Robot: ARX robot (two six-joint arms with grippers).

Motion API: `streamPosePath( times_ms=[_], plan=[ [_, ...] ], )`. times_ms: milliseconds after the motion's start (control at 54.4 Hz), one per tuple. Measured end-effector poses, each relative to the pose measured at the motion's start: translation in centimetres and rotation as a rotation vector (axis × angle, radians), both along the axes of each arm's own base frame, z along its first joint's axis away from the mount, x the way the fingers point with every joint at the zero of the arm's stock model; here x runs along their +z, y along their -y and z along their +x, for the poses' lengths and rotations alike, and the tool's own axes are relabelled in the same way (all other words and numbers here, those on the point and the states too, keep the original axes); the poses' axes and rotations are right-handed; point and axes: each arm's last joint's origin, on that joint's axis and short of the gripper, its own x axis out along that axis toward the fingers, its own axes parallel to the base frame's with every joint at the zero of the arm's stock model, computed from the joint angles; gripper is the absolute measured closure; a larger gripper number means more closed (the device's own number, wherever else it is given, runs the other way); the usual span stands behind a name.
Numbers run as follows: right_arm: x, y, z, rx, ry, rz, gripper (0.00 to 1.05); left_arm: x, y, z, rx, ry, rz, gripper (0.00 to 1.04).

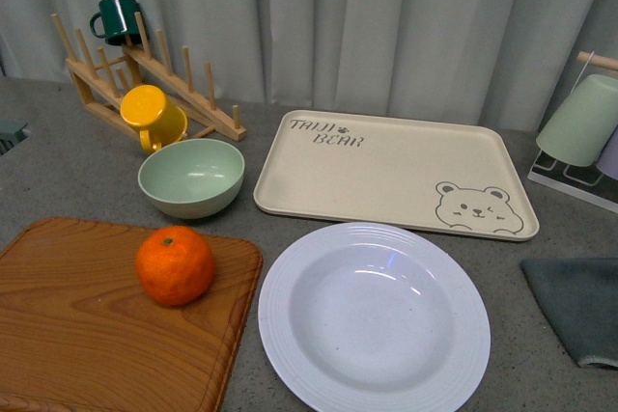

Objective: Place orange and plate with both arms

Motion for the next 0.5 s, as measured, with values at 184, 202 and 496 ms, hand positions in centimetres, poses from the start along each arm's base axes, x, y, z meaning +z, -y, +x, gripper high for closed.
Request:
streamPosePath(
  times_ms=[184, 202, 496],
  plan=[
    [0.00, 0.00, 0.00, 0.000, 0.000, 0.000, 0.09, 0.00, 0.00, 0.00, 0.000, 0.000, 0.000, 0.06],
    [0.00, 0.00, 0.00, 0.000, 0.000, 0.000, 0.09, 0.00, 0.00, 0.00, 0.000, 0.000, 0.000, 0.06],
    [0.00, 0.00, 0.00, 0.000, 0.000, 0.000, 0.09, 0.00, 0.00, 0.00, 0.000, 0.000, 0.000, 0.06]
  ],
)
